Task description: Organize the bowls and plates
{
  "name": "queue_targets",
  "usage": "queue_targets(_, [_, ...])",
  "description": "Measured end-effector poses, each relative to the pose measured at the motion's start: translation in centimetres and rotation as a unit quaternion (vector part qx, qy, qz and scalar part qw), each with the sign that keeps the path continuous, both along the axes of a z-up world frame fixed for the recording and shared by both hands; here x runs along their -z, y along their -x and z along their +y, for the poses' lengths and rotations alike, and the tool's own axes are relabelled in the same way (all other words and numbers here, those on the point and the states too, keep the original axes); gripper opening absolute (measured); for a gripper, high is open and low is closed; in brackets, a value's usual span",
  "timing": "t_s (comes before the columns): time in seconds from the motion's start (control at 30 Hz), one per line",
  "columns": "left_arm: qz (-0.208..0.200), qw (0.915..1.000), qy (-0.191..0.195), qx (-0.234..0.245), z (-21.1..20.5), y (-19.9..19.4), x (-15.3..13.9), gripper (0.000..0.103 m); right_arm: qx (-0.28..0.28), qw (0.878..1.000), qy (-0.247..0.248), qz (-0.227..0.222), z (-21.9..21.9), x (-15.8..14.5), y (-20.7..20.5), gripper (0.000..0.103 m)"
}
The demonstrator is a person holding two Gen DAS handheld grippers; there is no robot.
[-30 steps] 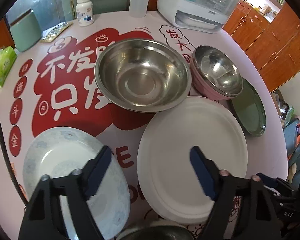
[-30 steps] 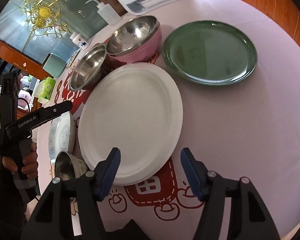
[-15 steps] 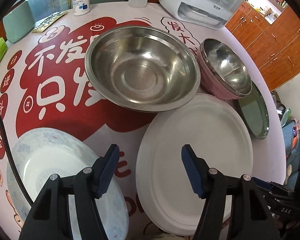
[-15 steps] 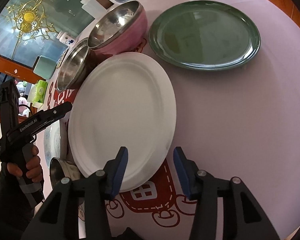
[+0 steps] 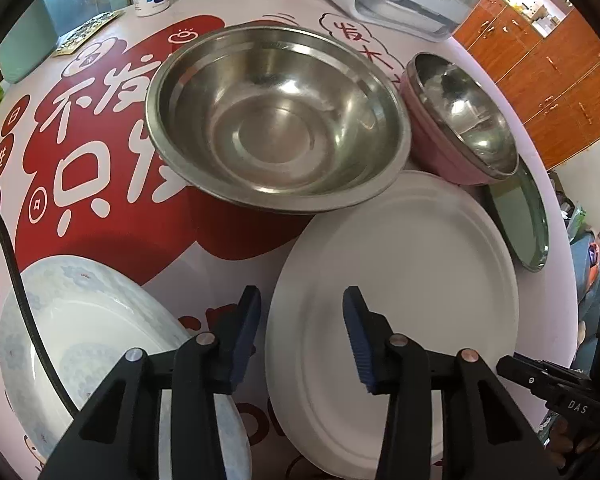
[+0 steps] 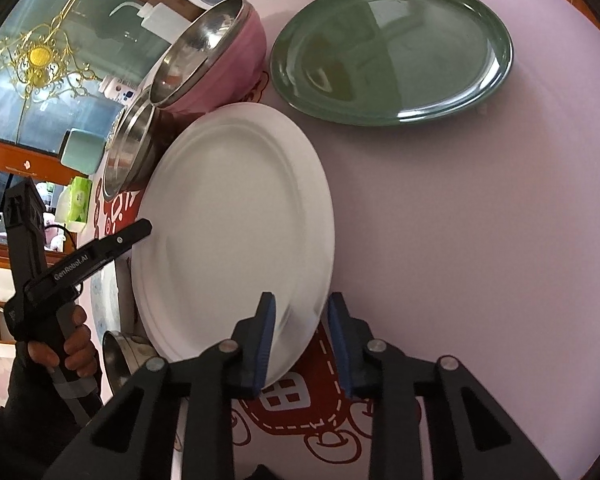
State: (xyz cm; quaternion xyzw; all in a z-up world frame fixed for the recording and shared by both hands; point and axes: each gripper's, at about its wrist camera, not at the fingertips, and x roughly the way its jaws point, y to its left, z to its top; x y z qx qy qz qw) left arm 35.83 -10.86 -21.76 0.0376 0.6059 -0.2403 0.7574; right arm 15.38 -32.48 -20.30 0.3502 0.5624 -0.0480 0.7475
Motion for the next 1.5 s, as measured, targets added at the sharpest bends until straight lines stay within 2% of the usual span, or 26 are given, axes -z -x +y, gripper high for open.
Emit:
queue_targets(0.13, [0.005,1.0,-0.004,0.001,-0.1,0.0,0.5,0.032,0.005,1.0,-0.006,-0.003,-0.1,0.1,0.1,0.02])
queue_targets(0.43, [0.004,0.9999,-0.009,0.004,-0.5,0.3,0.1,0.031,0.02,1.0,-0.017,-0.015,-0.5,0.0,0.2,0.017])
queue_targets(0.67, [-0.006,1.0,0.006,-0.001,-0.6,1.0,-1.4,0.031,0.033,0.999,-0.022,-0.029,-1.4,-0.7,1.0,0.017])
queue_targets(1.1, [-0.03,0.9995,0.009,0.0,-0.7,3.4,-5.1,0.03,0.043,0.997,-0.017,-0.064,-2.7,-2.8,3.5,0.017])
queue_targets(1.5, [-0.05,0.9982,0.03,-0.009,0.2,8.5,-8.7,0.03,0.052,0.994,0.007,-0.095,-2.8,-6.0,7.1,0.017])
